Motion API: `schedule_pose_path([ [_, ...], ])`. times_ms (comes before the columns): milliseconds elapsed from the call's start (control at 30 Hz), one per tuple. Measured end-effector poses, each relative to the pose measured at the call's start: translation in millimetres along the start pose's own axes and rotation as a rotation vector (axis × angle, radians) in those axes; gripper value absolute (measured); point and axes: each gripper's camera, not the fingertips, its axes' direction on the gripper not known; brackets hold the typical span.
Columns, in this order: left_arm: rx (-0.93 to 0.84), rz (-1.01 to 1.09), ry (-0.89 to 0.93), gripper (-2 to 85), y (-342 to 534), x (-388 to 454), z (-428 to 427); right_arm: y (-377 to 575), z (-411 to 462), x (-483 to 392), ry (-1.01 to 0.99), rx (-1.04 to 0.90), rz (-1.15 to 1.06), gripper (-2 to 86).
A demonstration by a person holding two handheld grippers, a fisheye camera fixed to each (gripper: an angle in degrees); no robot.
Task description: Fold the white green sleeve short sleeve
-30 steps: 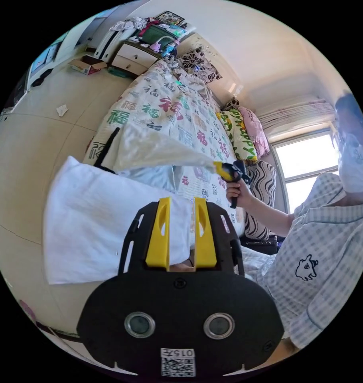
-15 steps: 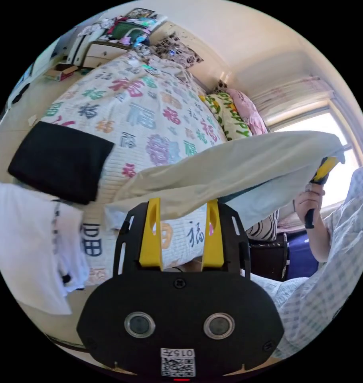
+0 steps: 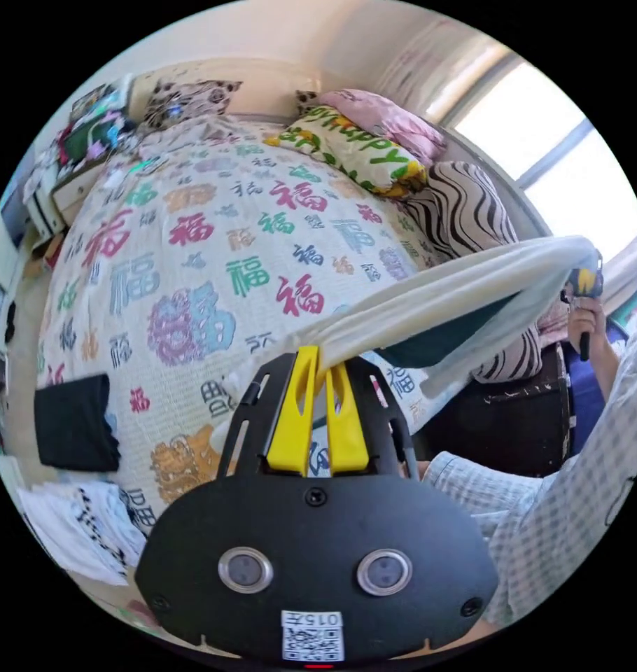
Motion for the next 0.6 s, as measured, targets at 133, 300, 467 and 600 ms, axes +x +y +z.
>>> schedule_pose_path([
  [133, -0.002, 0.165, 0.05, -0.5, -43, 56, -6, -5, -84, -28, 0.018, 0.107, -0.045, -0.3],
  [300, -0.044, 0.371, 0.302, -0.4, -65, 132, 17, -33, -170, -76, 0.118, 0.348, -0.207, -0.2],
  [467, 0.012, 0.353, 0.526, -0.5, -89, 161, 82, -172, -158, -94, 0.27, 0.182, -0.362, 0.1],
  [600, 0.157, 0.069, 0.751, -0.5, -79, 108, 116, -256, -87, -70, 0.155, -0.038, -0.38, 0.9],
])
